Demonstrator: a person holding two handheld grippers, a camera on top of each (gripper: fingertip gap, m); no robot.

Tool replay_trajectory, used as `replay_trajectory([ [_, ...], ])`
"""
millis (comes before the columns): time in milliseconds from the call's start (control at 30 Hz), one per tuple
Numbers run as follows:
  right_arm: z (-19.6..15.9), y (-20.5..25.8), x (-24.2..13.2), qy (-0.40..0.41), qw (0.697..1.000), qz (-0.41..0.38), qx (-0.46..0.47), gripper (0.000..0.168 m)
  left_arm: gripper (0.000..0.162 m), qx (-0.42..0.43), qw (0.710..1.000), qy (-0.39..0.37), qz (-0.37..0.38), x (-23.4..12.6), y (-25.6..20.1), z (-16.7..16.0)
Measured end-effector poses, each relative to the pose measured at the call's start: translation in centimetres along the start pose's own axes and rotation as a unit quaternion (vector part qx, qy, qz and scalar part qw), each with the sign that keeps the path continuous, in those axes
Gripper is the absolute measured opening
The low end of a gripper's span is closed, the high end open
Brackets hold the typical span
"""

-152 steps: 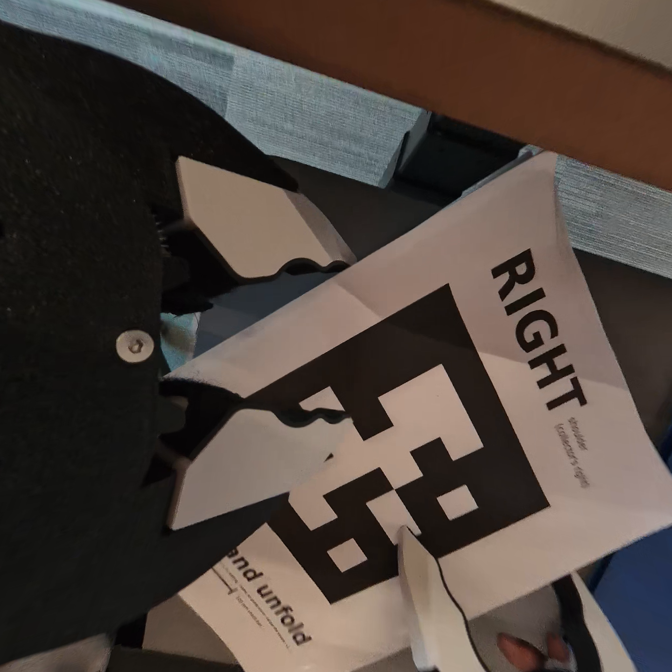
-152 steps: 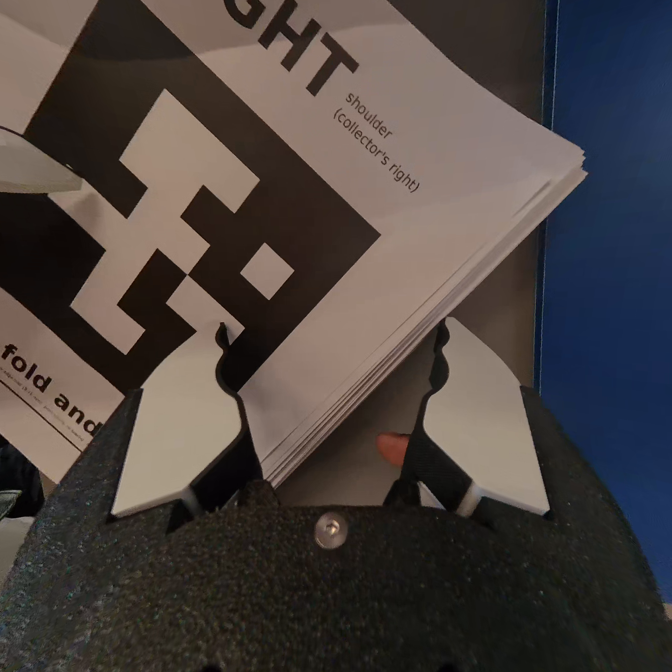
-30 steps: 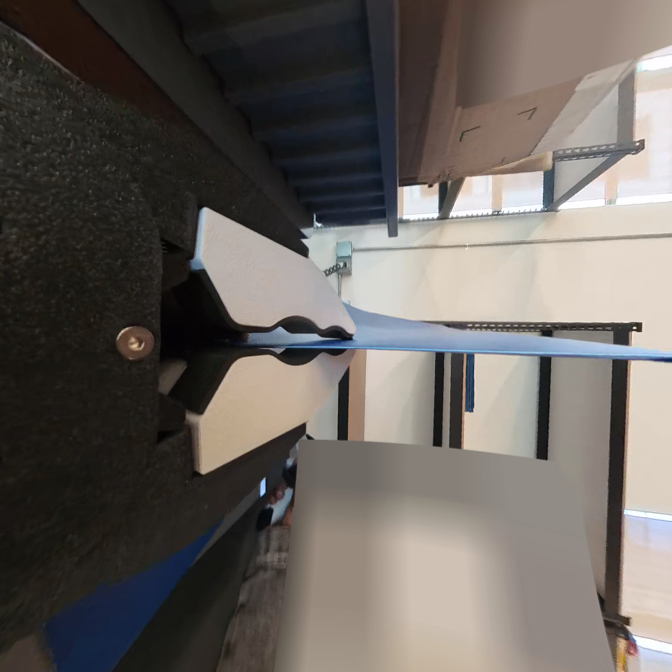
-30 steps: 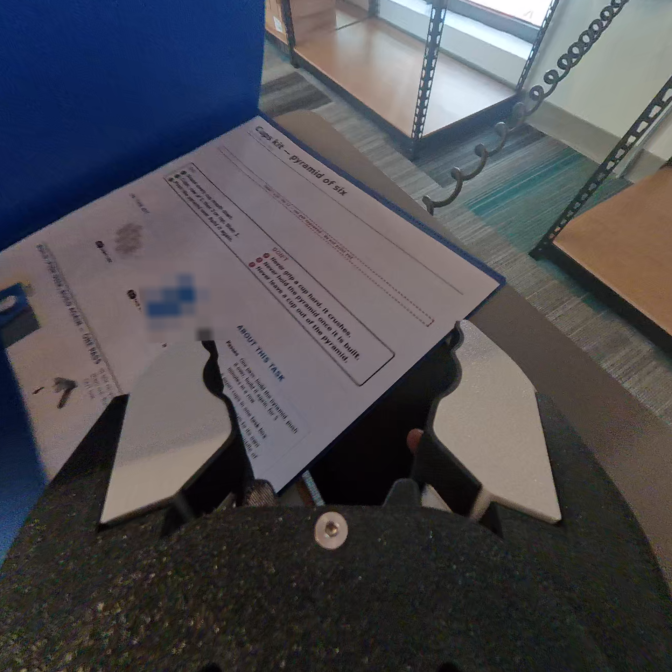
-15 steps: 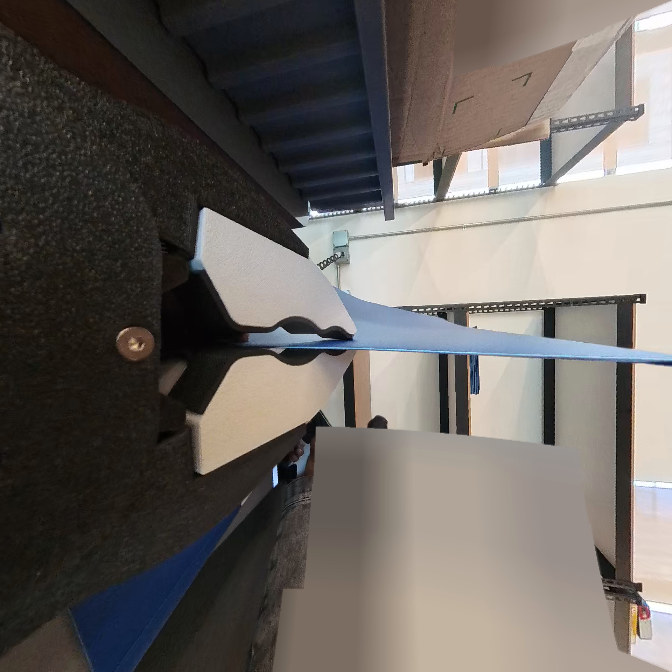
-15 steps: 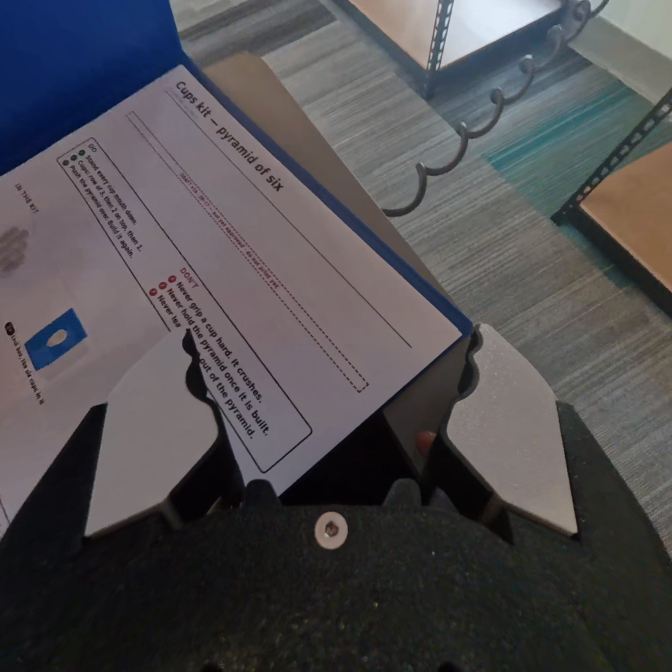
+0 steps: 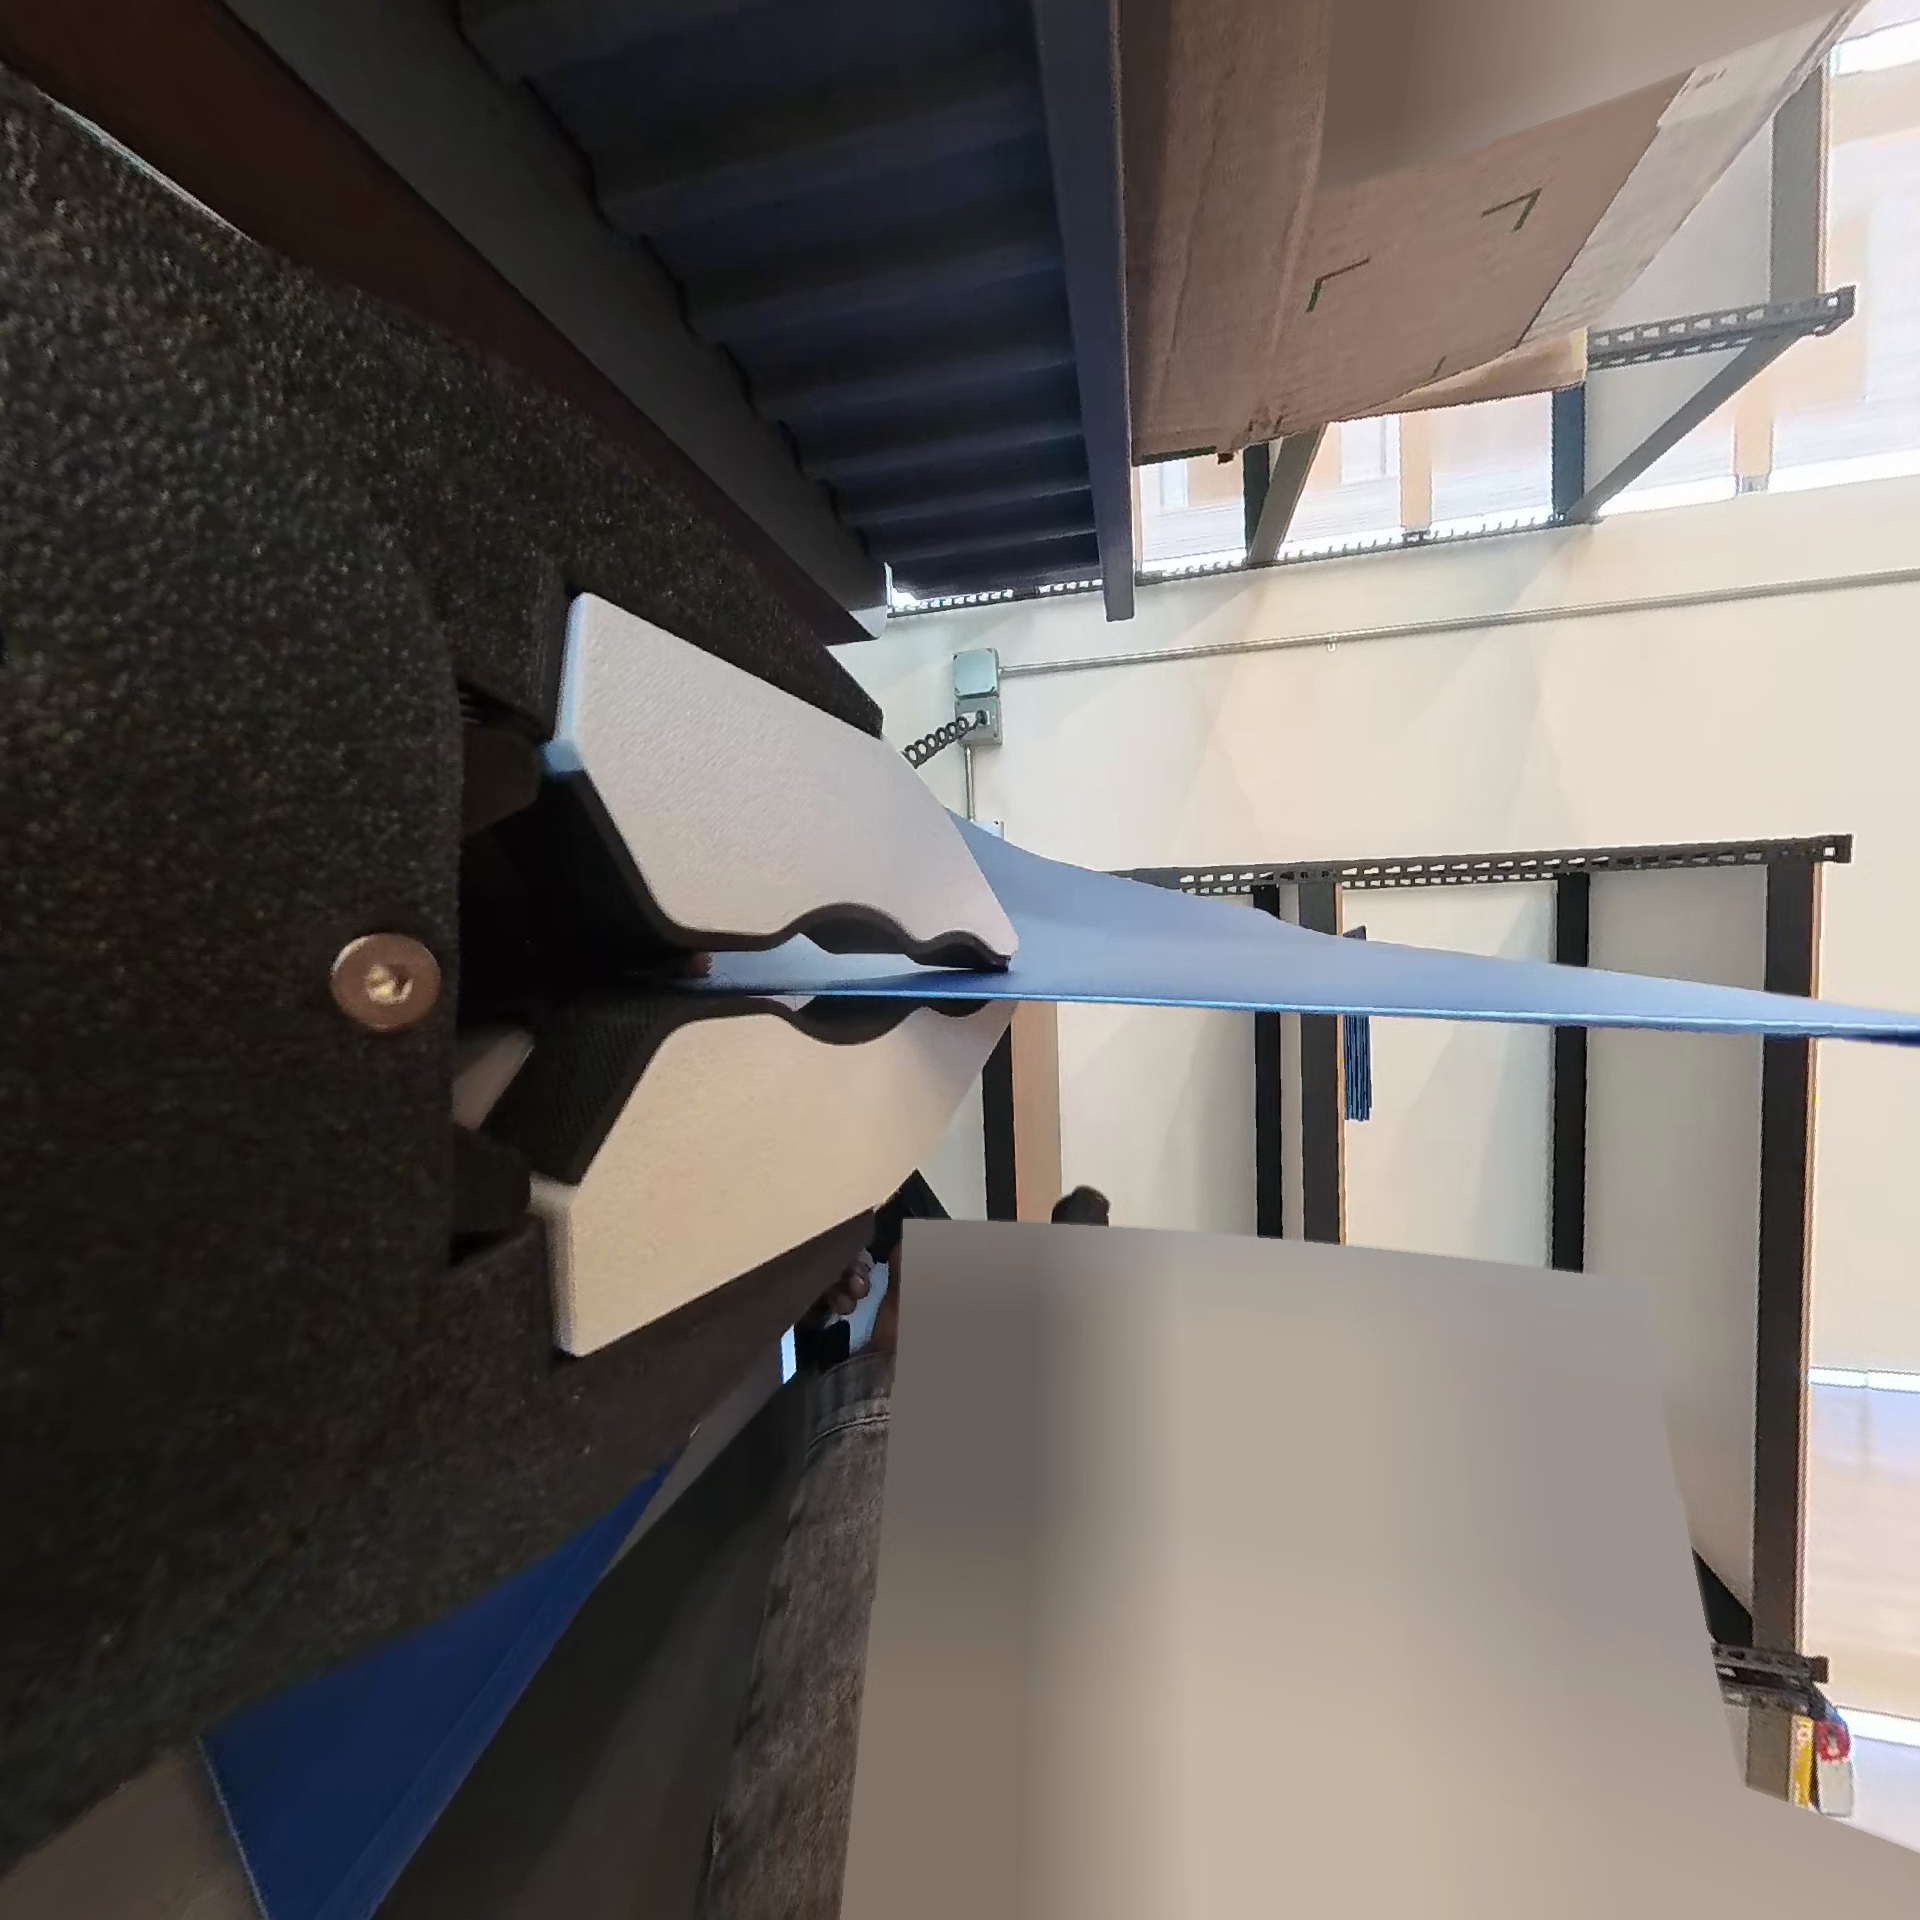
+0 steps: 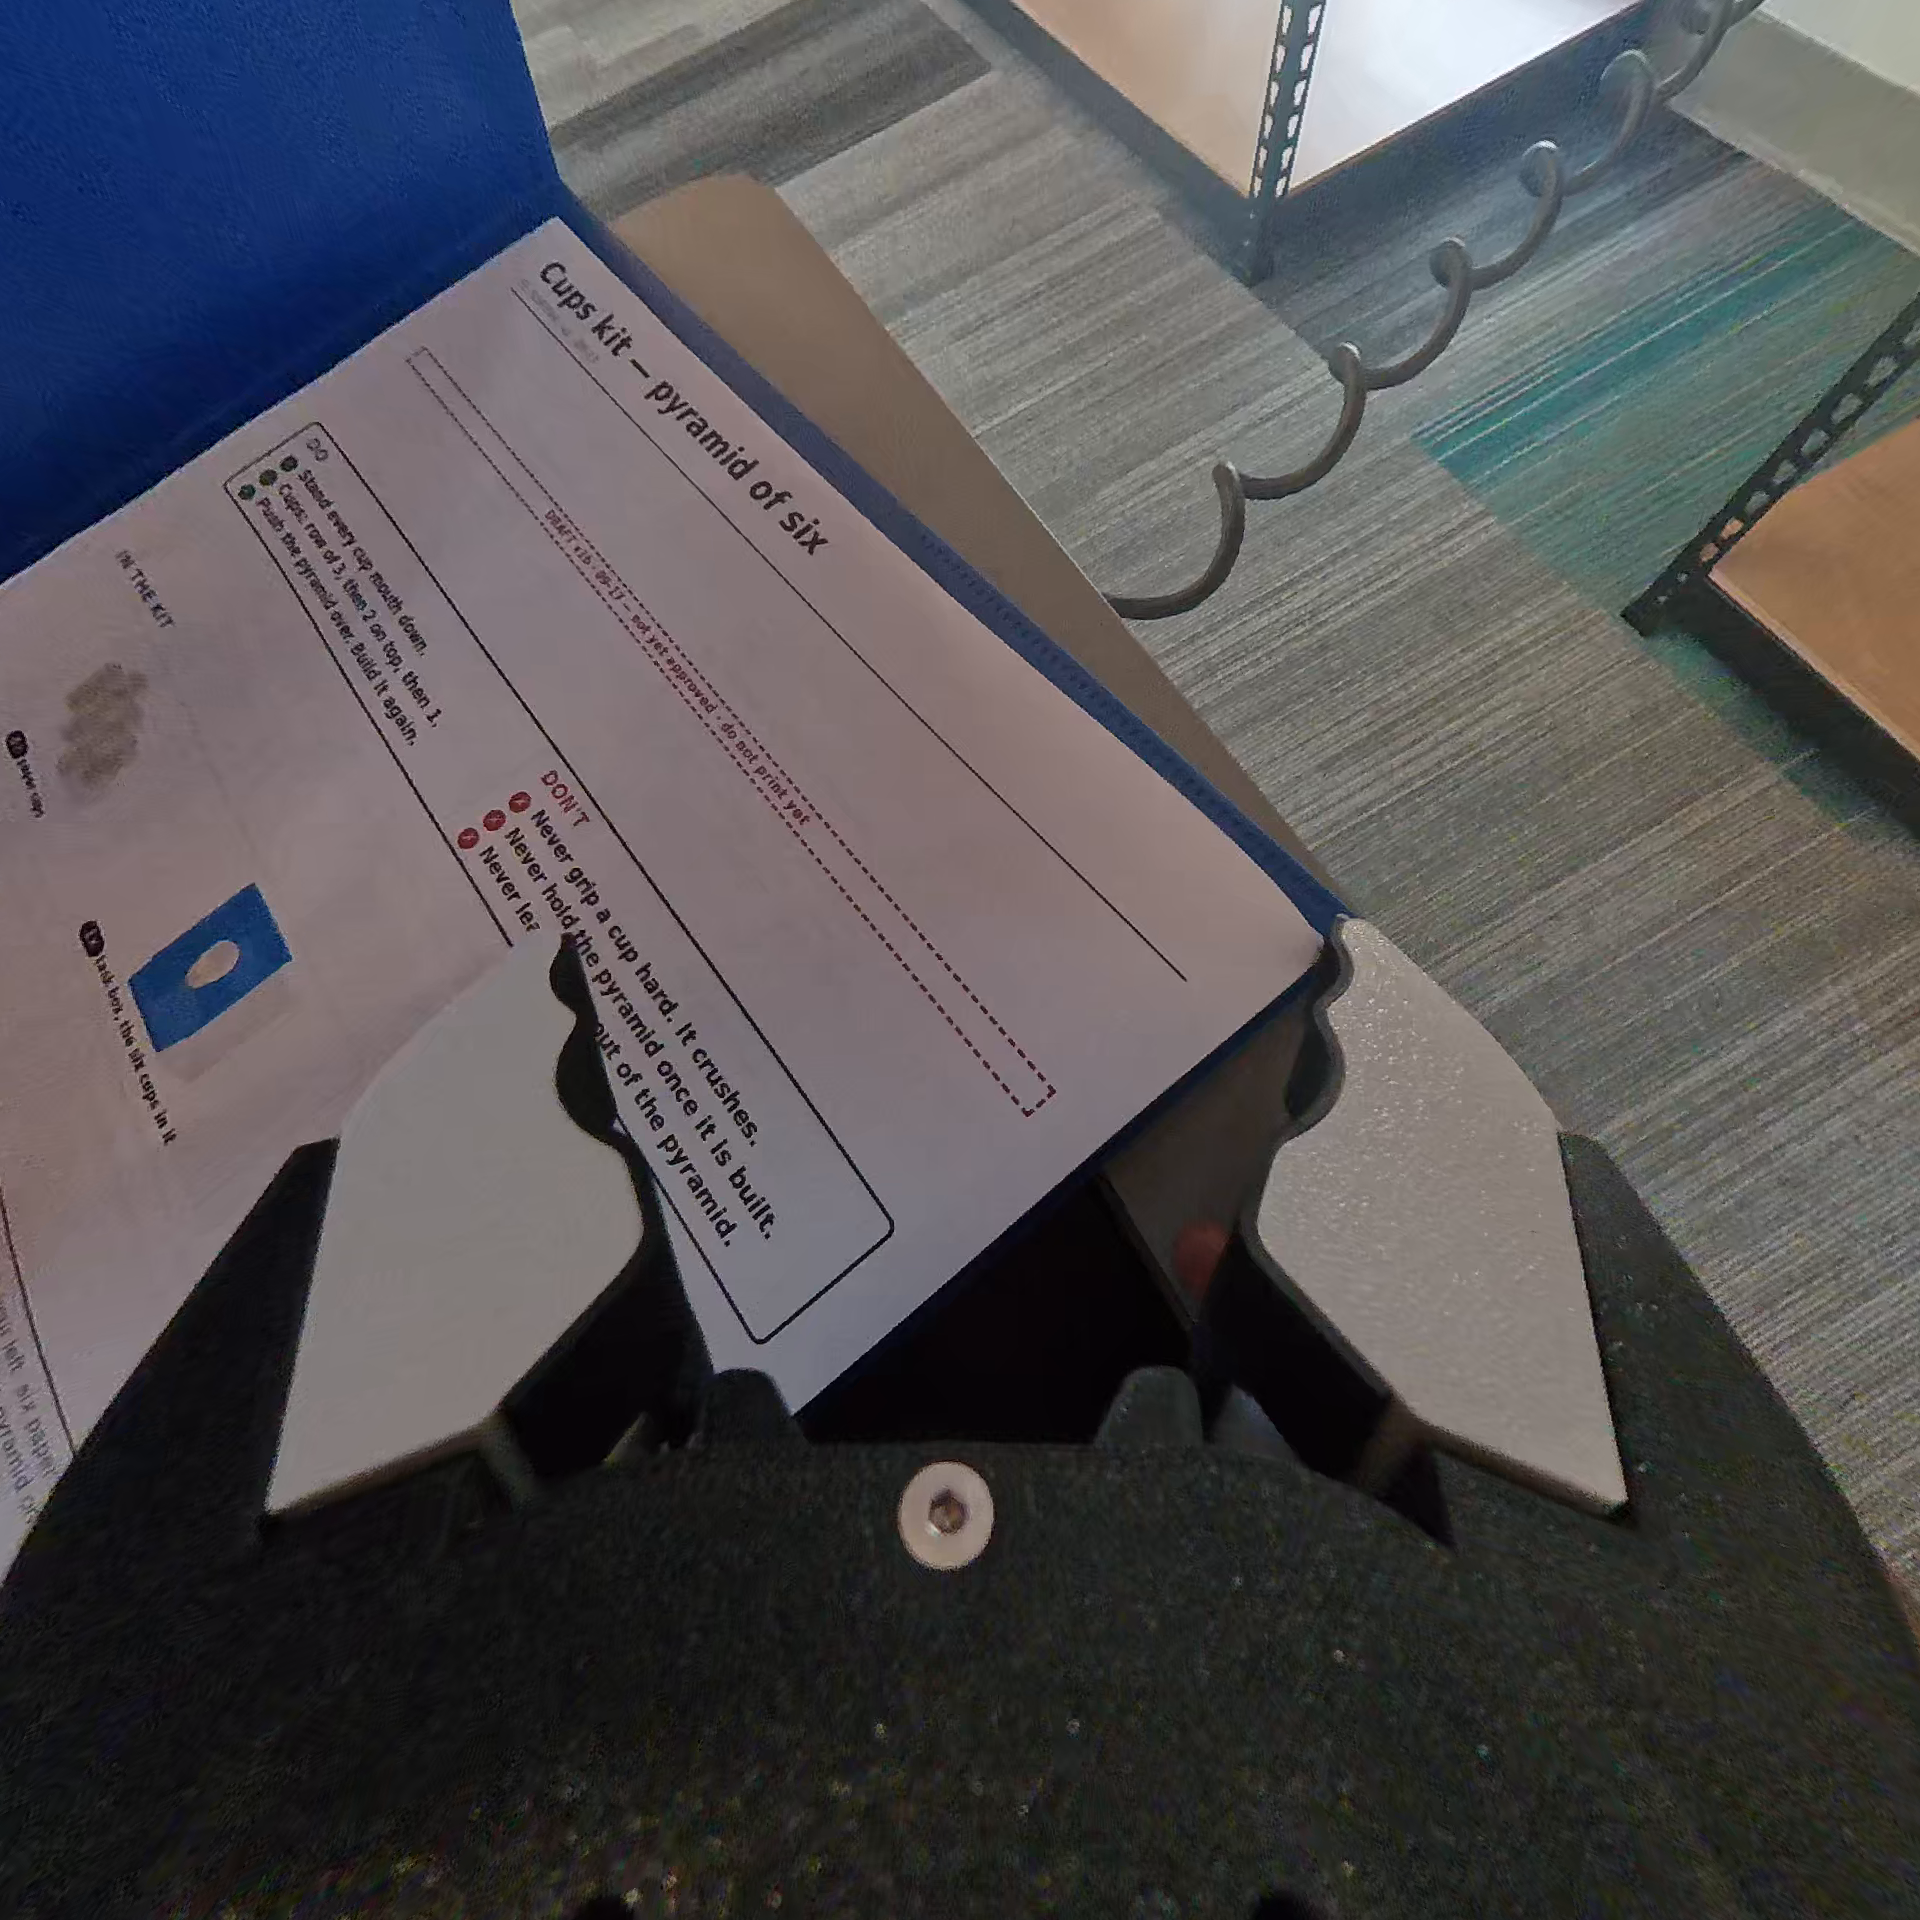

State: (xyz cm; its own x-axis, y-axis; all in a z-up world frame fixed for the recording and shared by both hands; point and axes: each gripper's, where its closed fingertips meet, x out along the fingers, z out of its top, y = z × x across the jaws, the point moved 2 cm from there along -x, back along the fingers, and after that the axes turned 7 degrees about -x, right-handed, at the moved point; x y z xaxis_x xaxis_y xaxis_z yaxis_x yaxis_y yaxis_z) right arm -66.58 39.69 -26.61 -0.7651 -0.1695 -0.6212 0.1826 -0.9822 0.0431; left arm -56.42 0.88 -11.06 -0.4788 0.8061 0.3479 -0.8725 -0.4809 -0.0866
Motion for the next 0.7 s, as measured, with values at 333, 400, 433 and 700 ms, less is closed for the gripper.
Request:
replay_trajectory([
  [333,1.0,0.2,-1.0,-0.051,0.998,-0.033,-0.036,0.117,0.001,0.0,1.0,0.002,-0.002,0.1,-0.1,-0.1],
  [400,1.1,0.2,-1.2,-0.057,0.996,-0.041,-0.045,0.115,0.001,0.001,1.0,0.001,-0.002,0.1,-0.1,-0.1],
  [433,1.2,0.3,-1.2,-0.062,0.996,-0.044,-0.05,0.114,0.001,0.0,1.0,0.001,-0.002,0.1,-0.1,-0.1],
  [700,2.3,1.1,-2.3,-0.124,0.982,-0.078,-0.121,0.094,0.001,0.002,1.0,0.002,-0.003,0.1,-0.1,-0.2],
])
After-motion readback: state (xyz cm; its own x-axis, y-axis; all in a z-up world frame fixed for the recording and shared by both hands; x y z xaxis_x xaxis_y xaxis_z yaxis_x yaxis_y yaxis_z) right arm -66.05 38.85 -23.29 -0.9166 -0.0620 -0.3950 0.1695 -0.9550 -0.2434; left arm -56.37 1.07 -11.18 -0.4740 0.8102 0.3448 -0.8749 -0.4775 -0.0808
